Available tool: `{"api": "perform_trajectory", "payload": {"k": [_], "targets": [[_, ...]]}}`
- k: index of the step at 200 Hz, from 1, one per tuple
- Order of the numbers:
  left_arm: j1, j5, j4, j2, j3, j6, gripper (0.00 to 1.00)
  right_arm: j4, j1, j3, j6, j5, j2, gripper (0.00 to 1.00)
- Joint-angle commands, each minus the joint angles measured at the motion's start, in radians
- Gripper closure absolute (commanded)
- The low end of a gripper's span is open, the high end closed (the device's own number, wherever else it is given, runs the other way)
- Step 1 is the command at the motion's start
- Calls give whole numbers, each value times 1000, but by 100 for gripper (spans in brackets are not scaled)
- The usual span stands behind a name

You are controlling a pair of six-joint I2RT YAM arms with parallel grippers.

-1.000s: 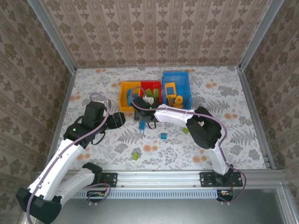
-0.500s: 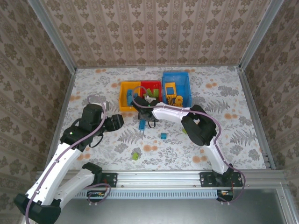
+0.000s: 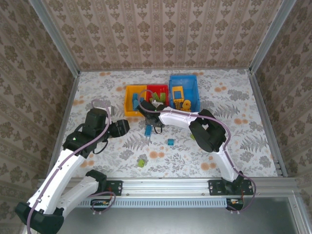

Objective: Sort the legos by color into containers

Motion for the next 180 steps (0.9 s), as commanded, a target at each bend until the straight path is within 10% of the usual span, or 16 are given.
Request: {"api": "perform_trajectory", "payload": {"k": [1,94,180], "targets": [[5,43,33,14,-3,28,32,-2,10,-32,-20,9,-99,57],[-104,116,216,319,265,75,31,-2,-131,-181,-250,137,-487,57],[-236,139,304,655,498,134,31,-23,-417,151,-212,39,-152,55]]}}
